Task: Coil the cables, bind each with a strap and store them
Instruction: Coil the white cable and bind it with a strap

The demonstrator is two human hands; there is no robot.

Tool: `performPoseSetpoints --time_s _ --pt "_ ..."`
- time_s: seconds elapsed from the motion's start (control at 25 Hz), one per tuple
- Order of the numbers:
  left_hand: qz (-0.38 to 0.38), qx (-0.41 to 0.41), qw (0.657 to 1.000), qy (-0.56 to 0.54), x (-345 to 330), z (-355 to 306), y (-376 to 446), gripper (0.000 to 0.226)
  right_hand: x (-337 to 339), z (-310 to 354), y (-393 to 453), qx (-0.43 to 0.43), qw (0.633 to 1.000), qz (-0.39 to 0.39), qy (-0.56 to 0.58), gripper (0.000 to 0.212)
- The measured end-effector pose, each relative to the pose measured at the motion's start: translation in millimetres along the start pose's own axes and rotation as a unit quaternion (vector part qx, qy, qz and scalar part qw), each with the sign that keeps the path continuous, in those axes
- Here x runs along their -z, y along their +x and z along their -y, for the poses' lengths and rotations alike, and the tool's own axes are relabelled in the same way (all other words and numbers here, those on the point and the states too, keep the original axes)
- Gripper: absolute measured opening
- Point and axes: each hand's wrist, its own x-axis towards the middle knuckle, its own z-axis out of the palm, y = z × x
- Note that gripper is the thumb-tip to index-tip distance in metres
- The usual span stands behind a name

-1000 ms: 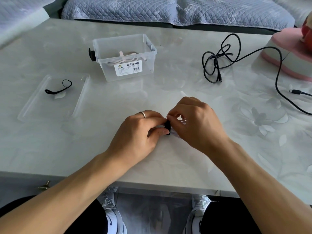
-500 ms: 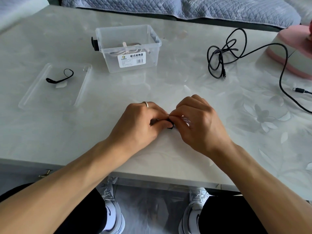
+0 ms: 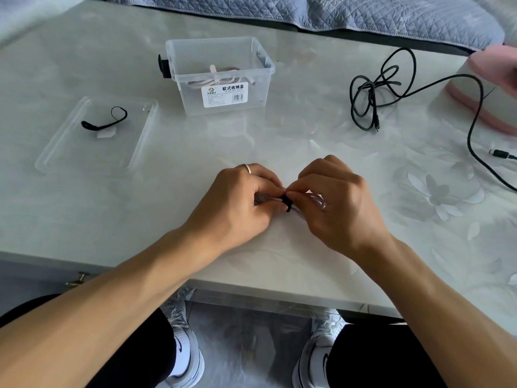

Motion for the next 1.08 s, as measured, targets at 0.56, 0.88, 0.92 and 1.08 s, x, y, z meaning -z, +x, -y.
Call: performPoseSetpoints --time_s 0.56,0.88,0.92,1.08 --pt "-0.03 -0.051 0.998 0.02 -0.1 -5.0 -5.2 0.016 -1.0 10.0 -17.2 -0.096 0.994 0.037 0.046 0.017" --pt "-0.028 -0.063 0.997 0.033 0.7 -5.1 -7.8 0.018 12.6 11.0 -22.9 -0.142 0.981 0.079 0.107 0.032" --pt "-0.027 -0.062 0.997 0.033 0.8 -5.2 -7.7 0.018 13.9 11.0 -18.4 -0.192 0.97 0.044 0.143 0.031" --pt "-0.018 -0.049 0.998 0.041 3.0 -3.0 -4.8 0.018 17.6 5.7 1.5 -0.303 0.939 0.09 0.133 0.022"
